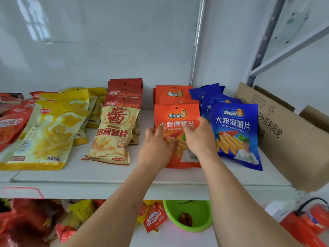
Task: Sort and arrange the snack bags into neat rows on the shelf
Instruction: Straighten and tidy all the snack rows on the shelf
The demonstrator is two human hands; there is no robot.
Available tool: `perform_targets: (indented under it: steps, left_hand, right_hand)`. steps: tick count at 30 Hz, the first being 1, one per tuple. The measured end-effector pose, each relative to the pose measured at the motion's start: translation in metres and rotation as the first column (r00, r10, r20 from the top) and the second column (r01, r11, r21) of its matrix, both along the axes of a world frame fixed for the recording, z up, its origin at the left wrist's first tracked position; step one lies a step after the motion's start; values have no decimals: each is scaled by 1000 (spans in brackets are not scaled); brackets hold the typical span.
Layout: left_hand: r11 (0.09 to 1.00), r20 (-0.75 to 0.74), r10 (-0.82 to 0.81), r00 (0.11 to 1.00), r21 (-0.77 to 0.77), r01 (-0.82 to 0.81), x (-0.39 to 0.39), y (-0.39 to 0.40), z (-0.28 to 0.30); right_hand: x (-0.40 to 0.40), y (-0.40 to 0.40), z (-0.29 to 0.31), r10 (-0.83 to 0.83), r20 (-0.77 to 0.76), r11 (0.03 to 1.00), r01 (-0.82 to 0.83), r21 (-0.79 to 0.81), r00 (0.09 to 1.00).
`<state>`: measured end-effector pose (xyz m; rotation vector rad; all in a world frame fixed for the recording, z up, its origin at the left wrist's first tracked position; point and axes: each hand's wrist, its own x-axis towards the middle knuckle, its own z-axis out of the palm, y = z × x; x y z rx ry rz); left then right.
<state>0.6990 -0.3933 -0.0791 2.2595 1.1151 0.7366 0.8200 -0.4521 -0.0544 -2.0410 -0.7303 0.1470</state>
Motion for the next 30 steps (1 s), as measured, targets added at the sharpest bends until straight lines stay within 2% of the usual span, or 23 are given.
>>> perform_targets:
  steps: [5, 9, 11, 16, 21, 25, 30]
  left_hand:
    - [988, 47, 76, 996, -140, -69, 17, 16, 12]
    - [962, 78, 22, 997, -272, 0, 25, 24, 8]
    - [957, 115, 18, 993, -291, 17, 26, 27, 4]
    - [964, 159, 12, 987, -264, 31, 28, 40, 1]
    - [980, 137, -4, 991, -196, 31, 26, 50, 3]
    - [991, 106, -39, 994, -121, 52, 25, 52, 1]
    - [995, 120, -57, 991, -71, 65, 27, 53, -1]
  right_hand:
    - [27, 18, -4, 86, -97, 996, -87, -3, 992]
    - [34, 24, -14, 67, -79, 990, -76, -122, 995]
    - [35, 30, -18, 38, -67, 986, -49, -162, 997]
    - [35, 44, -24, 37, -109, 993, -48, -105, 993]
    - [36, 56, -28, 65, -111, 997, -70, -37, 992]
    - [48, 60, -21, 7, -162, 1000, -5, 14, 987]
    - [61, 68, -10, 13, -164, 994, 5, 108, 986]
